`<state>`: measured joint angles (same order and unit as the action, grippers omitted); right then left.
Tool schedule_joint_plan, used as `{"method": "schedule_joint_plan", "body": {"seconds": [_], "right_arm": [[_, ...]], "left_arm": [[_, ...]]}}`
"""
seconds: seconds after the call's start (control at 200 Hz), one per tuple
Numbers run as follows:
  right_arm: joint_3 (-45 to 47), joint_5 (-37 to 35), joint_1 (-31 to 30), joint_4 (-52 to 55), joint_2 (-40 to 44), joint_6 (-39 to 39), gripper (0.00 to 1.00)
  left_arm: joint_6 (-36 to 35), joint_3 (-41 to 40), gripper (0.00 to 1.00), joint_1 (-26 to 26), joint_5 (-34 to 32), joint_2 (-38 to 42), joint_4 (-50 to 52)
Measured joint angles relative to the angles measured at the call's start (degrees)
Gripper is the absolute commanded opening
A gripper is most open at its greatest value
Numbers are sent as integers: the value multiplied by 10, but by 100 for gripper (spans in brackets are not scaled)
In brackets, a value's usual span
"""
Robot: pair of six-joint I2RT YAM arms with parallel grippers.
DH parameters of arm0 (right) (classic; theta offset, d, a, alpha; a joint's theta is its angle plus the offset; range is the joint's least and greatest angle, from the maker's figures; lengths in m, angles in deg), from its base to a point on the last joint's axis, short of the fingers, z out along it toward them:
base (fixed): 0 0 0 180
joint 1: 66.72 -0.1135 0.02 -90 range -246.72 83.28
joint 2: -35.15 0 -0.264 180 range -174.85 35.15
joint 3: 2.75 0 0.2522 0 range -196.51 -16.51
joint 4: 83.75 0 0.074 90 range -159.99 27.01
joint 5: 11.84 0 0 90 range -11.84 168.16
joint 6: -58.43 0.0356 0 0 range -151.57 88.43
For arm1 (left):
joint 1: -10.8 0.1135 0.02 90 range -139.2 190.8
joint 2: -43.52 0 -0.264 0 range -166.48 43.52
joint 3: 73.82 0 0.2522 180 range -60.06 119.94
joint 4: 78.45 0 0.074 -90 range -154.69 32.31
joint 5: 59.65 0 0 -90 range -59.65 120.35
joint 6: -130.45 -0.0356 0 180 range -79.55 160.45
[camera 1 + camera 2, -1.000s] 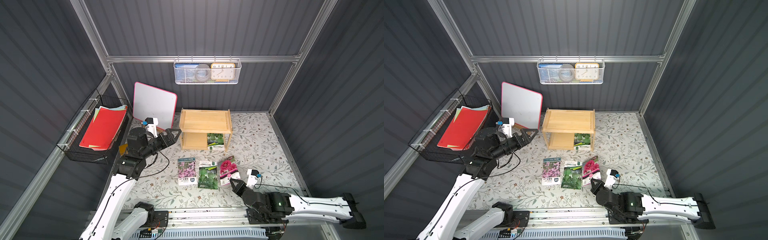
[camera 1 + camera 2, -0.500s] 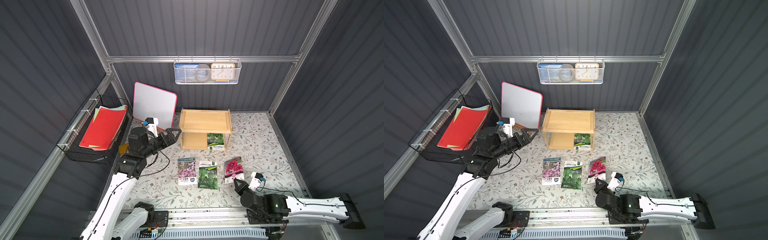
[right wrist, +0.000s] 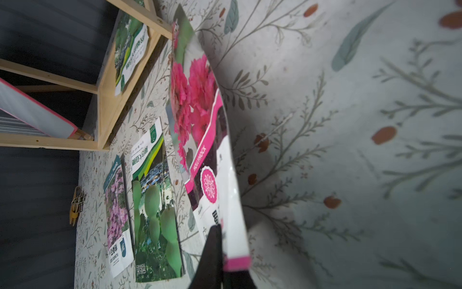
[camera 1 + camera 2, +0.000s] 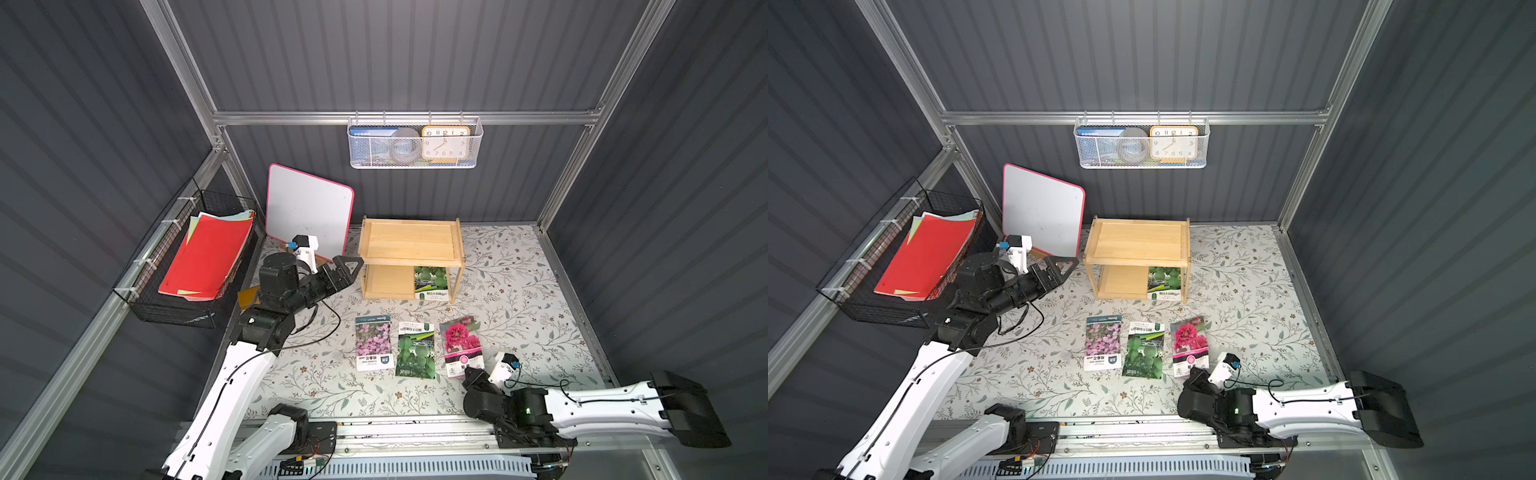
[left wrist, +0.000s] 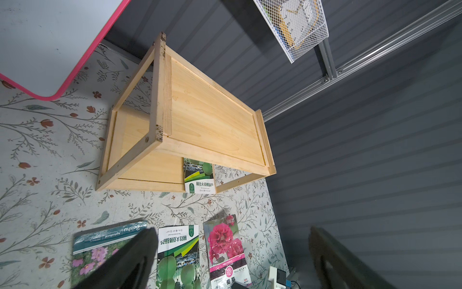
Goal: Take the seed bag off the shelf
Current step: Place the seed packet at the center of the board.
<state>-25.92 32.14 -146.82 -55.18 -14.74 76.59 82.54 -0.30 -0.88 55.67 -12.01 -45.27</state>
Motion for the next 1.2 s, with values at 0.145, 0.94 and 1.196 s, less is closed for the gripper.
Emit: {"method": "schedule_joint_plan", "body": {"seconds": [0.145, 0.94, 1.196], "right_arm": [[0, 6, 0, 5, -9, 36, 0], [-26, 41, 0, 86, 48, 65, 68], [-48, 84, 0, 107, 43, 47, 91]], "left_arm": [[0, -4, 100, 0, 0, 0, -1], [1, -33, 100, 0, 8, 32, 23], [25, -96, 100, 0, 17, 59, 22]]}}
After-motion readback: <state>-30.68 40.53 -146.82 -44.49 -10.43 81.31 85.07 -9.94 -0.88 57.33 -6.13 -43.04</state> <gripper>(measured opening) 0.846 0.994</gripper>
